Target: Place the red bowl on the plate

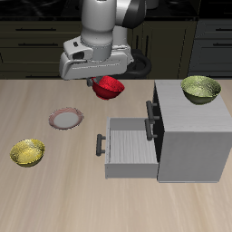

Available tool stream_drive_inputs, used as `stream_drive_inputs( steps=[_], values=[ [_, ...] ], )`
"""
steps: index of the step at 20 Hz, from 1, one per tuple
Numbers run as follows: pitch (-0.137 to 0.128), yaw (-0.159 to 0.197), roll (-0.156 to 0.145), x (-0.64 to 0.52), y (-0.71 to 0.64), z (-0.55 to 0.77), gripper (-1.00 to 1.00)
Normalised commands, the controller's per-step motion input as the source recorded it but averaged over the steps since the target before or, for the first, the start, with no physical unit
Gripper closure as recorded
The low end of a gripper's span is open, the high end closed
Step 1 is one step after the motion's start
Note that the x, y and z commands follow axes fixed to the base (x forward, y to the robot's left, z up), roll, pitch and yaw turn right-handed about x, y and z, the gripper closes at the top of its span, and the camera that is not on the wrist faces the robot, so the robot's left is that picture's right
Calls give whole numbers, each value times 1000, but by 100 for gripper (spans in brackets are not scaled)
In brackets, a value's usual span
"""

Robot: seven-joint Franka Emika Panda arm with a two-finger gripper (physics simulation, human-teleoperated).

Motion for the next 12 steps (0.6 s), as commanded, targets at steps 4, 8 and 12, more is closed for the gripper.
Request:
stream_drive_inputs(
  steps=[4, 8, 12],
  values=[
    [-12, -6, -1, -56, 1, 17, 100],
    [-36, -31, -15, -53, -24, 100, 100],
    [-13, -15, -19, -117, -113, 17, 100]
  ],
)
